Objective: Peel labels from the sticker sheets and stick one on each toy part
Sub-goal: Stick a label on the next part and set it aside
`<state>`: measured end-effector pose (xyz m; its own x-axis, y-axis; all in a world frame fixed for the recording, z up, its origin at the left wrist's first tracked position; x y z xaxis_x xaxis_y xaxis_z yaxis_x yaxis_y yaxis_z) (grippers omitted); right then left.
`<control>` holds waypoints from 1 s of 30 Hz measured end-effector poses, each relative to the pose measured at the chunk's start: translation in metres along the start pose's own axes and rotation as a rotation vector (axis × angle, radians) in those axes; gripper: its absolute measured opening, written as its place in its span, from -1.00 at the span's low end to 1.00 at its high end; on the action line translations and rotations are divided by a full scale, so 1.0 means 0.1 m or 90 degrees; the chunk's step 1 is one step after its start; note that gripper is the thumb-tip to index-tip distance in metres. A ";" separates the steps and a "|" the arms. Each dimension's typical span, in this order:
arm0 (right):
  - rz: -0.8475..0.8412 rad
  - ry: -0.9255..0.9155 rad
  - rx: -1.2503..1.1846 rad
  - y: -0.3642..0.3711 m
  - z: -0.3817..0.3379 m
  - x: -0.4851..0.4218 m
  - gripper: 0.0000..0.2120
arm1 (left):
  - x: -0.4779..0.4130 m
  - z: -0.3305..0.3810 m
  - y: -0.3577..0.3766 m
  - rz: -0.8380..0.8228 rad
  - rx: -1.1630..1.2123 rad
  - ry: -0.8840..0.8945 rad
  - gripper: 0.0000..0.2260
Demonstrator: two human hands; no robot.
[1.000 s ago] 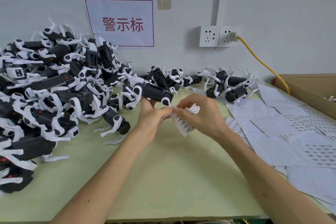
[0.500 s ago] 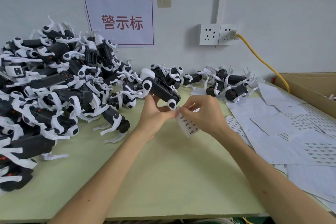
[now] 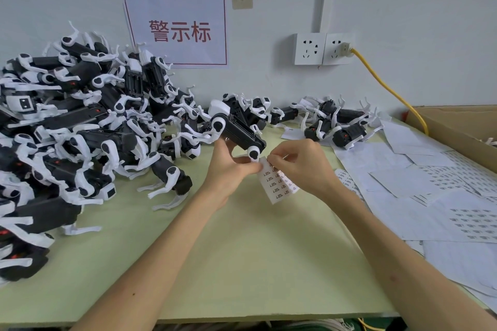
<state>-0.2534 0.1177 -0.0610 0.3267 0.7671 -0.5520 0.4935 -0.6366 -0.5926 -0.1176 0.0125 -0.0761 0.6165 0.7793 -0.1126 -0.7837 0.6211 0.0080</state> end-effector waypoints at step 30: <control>-0.014 -0.014 -0.010 -0.02 -0.03 0.03 -0.86 | -0.02 -0.03 0.00 0.014 -0.002 -0.018 -0.38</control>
<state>-0.2511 0.1217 -0.0592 0.2984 0.7788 -0.5518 0.5125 -0.6185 -0.5957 -0.1194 0.0105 -0.0784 0.6004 0.7953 -0.0840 -0.7977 0.6030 0.0071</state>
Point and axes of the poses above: each hand's wrist, its own x-axis away from the middle knuckle, its own y-axis out of the palm, z = x × y, the point moved 2 cm from there along -x, towards the middle knuckle, and after that the axes turned 9 degrees about -y, right-handed, at the moved point
